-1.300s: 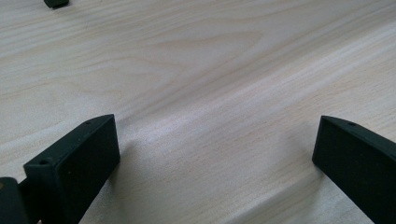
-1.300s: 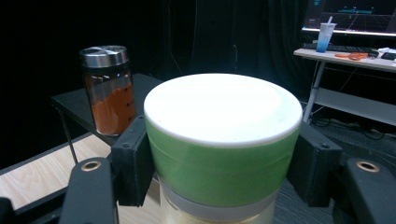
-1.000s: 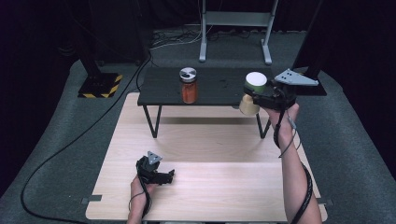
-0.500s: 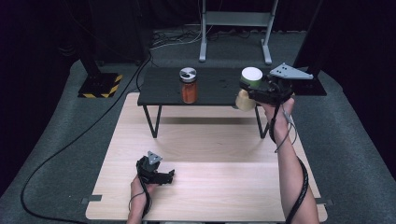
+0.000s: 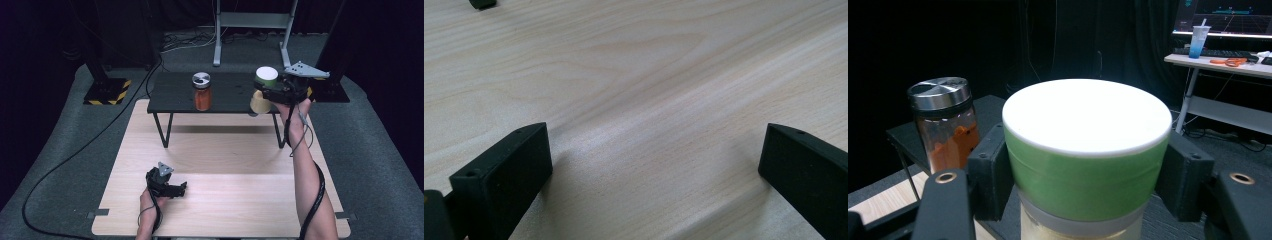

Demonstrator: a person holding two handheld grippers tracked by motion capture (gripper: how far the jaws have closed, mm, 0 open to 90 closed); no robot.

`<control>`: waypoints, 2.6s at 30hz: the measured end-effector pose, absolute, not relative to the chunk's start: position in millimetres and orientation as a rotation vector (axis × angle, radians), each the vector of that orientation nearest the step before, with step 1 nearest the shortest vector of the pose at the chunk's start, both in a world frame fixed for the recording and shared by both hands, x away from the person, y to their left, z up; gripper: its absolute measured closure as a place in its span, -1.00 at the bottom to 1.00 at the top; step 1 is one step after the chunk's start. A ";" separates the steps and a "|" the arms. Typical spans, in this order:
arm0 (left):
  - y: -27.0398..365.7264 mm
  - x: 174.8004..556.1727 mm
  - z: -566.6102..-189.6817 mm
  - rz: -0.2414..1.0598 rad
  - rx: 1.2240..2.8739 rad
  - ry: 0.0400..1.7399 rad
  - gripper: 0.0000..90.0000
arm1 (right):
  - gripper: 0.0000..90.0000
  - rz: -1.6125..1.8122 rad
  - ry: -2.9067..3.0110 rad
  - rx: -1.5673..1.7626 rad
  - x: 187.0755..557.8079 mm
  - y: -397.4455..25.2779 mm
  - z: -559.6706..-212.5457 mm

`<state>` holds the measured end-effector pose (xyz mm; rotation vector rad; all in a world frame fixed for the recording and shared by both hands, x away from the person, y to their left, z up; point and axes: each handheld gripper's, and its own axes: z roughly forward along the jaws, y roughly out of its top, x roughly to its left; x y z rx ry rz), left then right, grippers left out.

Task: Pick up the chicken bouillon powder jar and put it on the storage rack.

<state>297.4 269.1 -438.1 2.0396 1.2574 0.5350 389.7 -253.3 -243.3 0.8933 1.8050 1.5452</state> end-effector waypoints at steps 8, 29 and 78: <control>269.1 297.4 -438.2 0.535 2.039 1.258 -0.99 | -0.27 1.539 1.813 0.892 399.3 -244.8 -241.8; 269.1 297.5 -438.1 0.535 2.040 1.257 -0.99 | -0.27 1.542 1.823 0.916 415.0 -233.8 -243.3; 269.1 297.5 -437.9 0.534 2.041 1.258 -0.99 | -1.00 1.259 2.142 1.016 388.8 -226.7 -214.4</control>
